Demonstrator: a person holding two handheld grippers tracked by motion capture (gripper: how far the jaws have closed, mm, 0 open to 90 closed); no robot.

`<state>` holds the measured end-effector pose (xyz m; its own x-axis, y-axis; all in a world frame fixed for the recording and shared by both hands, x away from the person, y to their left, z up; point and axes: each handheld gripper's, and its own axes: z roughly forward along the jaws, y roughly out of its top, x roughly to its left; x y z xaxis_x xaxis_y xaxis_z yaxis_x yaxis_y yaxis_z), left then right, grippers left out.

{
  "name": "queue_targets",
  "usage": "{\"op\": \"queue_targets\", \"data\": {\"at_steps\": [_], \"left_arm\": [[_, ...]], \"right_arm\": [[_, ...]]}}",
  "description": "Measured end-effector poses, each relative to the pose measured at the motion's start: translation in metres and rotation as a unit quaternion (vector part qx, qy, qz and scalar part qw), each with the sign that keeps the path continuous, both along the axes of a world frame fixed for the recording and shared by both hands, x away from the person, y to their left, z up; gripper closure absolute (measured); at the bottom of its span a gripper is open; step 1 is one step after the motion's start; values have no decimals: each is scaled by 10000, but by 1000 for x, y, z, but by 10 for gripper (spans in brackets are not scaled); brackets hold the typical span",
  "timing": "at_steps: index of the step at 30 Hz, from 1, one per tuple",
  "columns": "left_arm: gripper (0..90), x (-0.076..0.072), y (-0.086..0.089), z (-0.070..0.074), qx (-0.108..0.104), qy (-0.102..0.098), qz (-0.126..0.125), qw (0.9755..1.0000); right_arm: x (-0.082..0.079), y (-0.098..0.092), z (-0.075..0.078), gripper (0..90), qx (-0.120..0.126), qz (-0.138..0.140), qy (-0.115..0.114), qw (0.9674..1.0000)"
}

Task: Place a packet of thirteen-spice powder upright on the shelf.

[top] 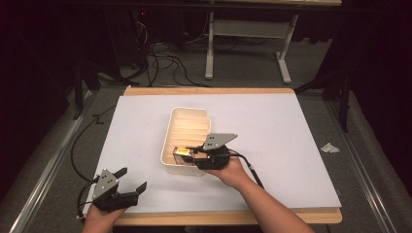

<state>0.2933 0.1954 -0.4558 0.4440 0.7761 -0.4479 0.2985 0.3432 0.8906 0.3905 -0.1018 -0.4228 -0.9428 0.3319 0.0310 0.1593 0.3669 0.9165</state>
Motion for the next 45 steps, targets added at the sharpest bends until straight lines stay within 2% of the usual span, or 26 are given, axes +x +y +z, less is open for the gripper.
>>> {"op": "queue_targets", "data": {"at_steps": [12,28,41,44,45], "left_arm": [[142,0,-1,-1,16,11,-5,10000],[143,0,-1,-1,19,11,2,10000],[143,0,-1,0,4,4,8,10000],[143,0,-1,0,-4,7,6,10000],[143,0,-1,0,4,6,6,10000]], "right_arm": [[-2,-7,-4,665,-21,-64,-25,10000],[-3,-7,-4,631,-68,-127,-42,9999],[-2,-7,-2,504,-39,-165,-68,9998],[-3,-6,-1,494,-8,-180,-57,9998],[-3,-6,0,480,71,-172,-64,9998]]}}
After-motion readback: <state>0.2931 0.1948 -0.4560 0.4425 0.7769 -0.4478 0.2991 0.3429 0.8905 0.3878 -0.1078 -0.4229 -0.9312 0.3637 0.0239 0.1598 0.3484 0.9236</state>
